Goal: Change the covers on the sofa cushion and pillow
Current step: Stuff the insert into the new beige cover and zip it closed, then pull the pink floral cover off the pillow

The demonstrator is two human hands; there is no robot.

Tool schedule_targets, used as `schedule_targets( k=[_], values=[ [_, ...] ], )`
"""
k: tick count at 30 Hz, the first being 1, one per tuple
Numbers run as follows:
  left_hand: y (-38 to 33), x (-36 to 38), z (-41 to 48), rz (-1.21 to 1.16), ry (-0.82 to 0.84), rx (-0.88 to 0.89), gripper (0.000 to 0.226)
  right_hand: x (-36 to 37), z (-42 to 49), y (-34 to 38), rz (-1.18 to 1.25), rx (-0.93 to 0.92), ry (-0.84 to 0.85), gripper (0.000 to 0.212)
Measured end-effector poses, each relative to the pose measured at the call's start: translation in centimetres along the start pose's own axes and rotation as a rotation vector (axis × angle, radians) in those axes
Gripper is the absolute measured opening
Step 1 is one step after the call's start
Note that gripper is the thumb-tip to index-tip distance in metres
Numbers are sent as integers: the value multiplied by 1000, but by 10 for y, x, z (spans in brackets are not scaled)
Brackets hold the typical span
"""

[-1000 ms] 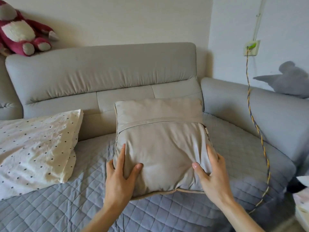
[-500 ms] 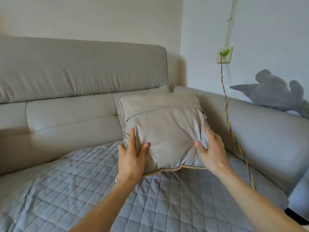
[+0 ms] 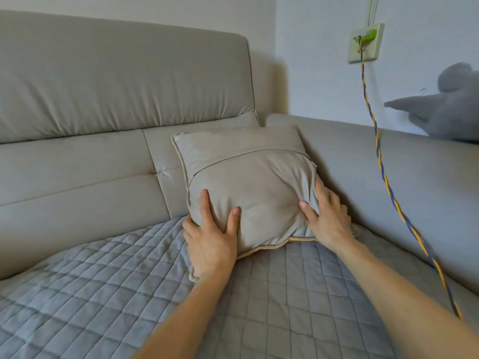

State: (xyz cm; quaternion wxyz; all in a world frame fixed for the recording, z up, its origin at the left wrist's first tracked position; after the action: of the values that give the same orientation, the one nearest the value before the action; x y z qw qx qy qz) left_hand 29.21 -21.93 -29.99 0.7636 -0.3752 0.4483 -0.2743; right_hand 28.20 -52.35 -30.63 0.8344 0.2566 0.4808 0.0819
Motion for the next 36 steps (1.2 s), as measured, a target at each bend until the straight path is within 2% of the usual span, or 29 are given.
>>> schedule_targets(
  k=[4,6,9,12,15,18,20,22,25,29,33,36],
  values=[
    [-13,16,-6,-54,47,-112,76,0,16,-3,-65,59,21,66],
    [-13,17,-8,20,39,-78,78,3,10,-10,-101,136,31,67],
    [0,13,-9,38,79,-53,80,4,-1,-16,-48,140,64,69],
    [0,8,-10,16,234,-78,80,-5,-9,-20,-30,179,115,71],
    [5,-18,-10,92,383,-93,74,-32,-37,14,38,128,-37,58],
    [16,-81,-26,349,418,68,50,-44,-95,87,202,-97,-101,35],
    [39,-135,-46,442,435,128,40,-35,-142,141,296,-208,-32,24],
    [79,-198,-70,498,458,110,36,-19,-192,198,343,-316,66,18],
    [153,-294,-105,591,441,73,41,16,-264,284,327,-481,249,24],
    [237,-438,-142,701,236,-38,57,68,-345,394,288,-678,496,39],
    [298,-558,-167,771,82,-165,56,111,-408,503,289,-864,650,35],
    [328,-606,-169,792,14,-243,61,132,-436,555,309,-887,712,37]
  ],
)
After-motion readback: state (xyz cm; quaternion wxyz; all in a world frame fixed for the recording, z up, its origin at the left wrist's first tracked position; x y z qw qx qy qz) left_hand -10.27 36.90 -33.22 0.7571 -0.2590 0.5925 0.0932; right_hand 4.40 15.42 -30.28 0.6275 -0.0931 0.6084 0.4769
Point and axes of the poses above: each hand's wrist, its own z-axis towards the middle knuckle, its own x-axis out of the palm, y = z × x, the point moved 9 cm from there along z, towards the middle knuckle, and after that the axes turned 6 degrees about -x, right-handed, at the moved point
